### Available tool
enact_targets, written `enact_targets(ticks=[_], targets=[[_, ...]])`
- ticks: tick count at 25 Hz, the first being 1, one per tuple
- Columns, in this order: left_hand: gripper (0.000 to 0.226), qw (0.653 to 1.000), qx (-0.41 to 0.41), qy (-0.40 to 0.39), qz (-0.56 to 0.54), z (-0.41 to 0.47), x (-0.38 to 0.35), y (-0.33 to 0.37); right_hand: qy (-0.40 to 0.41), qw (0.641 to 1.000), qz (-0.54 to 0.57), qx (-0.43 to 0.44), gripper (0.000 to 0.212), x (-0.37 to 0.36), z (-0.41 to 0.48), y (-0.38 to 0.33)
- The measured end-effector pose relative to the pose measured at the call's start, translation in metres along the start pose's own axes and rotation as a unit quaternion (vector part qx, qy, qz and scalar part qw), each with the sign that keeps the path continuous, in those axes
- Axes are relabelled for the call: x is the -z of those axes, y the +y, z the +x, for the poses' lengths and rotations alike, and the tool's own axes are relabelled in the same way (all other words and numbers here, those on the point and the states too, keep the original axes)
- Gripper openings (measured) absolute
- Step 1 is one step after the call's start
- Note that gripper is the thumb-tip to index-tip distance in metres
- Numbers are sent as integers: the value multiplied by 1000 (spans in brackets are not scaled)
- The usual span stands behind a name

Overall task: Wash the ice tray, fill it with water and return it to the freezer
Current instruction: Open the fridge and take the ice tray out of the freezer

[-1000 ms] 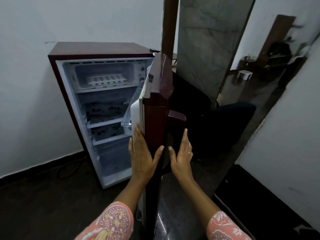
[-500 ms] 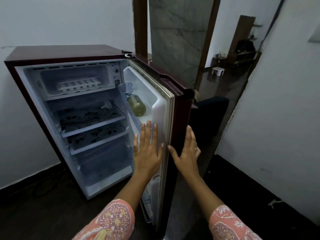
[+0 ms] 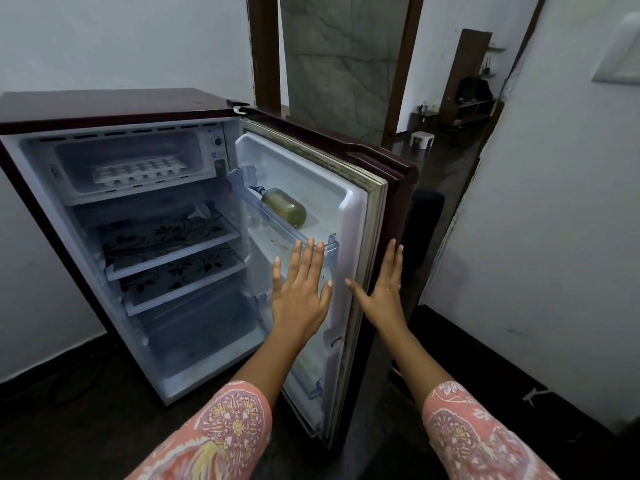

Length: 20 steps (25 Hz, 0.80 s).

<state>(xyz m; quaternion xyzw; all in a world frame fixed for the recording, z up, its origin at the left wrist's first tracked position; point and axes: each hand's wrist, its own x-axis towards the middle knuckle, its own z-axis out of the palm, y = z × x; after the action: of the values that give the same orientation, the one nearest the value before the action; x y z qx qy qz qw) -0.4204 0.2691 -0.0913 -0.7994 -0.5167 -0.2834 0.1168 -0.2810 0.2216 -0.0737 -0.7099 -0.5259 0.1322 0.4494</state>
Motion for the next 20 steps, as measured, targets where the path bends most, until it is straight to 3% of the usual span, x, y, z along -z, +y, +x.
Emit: enact_targets(ticks=[7, 11, 20], targets=[[61, 1000, -11, 11, -13, 3, -2, 4, -8, 999, -28, -23, 98, 0, 5, 2], [68, 998, 49, 5, -33, -8, -1, -14, 159, 959, -219, 87, 72, -26, -16, -6], [66, 987, 156, -41, 12, -54, -7, -119, -7, 926, -286, 245, 63, -135, -38, -39]])
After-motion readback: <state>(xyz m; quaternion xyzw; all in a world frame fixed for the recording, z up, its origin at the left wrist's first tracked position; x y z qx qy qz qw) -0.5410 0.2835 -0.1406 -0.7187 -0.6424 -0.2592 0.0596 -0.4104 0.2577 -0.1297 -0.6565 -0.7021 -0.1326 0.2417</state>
